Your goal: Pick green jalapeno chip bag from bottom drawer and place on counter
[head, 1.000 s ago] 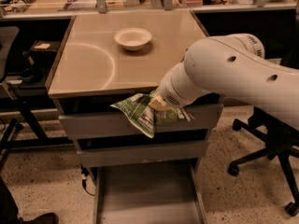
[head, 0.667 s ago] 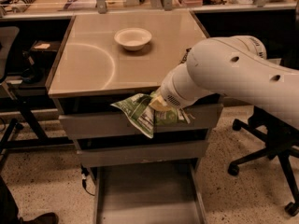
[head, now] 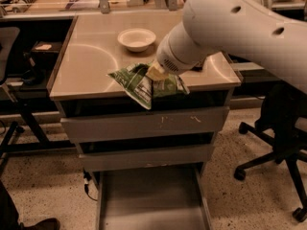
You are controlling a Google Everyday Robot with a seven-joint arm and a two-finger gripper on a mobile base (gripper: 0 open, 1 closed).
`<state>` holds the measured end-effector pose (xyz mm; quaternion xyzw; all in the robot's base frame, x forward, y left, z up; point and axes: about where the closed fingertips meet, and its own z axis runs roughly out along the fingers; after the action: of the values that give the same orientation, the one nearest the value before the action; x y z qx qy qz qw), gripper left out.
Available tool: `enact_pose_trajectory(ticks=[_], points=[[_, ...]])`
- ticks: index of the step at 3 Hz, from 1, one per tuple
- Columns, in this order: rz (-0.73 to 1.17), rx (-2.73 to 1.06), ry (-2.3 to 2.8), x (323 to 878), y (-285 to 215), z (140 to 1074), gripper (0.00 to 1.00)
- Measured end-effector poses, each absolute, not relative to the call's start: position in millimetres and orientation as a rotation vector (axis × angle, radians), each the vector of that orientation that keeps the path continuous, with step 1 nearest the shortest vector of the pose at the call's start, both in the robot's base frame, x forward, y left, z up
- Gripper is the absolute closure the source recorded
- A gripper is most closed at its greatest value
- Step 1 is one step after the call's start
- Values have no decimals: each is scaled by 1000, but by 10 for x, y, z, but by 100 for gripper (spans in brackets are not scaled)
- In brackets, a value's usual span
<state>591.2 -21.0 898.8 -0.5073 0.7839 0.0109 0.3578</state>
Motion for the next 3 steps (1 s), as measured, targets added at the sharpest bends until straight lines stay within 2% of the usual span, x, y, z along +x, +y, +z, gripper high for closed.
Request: enact_pose_trajectory(ticks=[1, 3], points=[[29, -1343, 1982, 6240, -17, 9306, 100], [44, -1321, 1966, 6279, 2, 9458, 100]])
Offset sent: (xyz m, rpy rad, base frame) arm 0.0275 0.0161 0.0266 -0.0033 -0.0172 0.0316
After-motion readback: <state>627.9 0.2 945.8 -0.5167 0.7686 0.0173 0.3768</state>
